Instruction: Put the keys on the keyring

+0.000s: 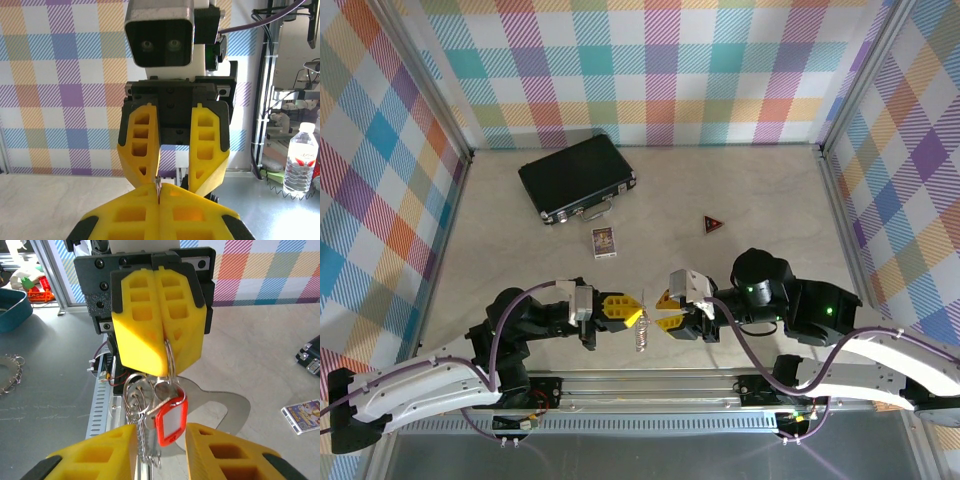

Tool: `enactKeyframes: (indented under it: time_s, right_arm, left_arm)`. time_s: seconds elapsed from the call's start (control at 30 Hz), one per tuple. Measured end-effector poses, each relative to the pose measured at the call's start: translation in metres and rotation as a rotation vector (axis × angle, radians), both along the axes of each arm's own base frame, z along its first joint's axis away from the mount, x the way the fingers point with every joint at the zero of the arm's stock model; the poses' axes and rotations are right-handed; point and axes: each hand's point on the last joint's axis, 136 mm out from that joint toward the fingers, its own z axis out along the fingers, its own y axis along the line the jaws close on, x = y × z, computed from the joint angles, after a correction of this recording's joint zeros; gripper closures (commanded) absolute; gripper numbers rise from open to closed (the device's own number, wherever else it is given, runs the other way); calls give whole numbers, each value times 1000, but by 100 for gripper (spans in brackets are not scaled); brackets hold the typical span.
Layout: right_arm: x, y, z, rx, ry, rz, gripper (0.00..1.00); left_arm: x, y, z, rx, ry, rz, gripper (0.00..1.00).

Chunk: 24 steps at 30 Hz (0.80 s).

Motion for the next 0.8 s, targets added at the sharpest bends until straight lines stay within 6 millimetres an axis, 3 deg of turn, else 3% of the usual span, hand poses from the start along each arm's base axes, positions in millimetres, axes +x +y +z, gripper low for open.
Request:
enactKeyframes:
  time_s: [0.23,0.8]
  right_arm:
    - [2,4,-11,-4,20,-7,67]
    - [10,11,-8,23,41,-30,47]
  left_arm:
    - [-1,3,3,-11,-5,0,100]
    - [-3,12,13,-44,-17,18,100]
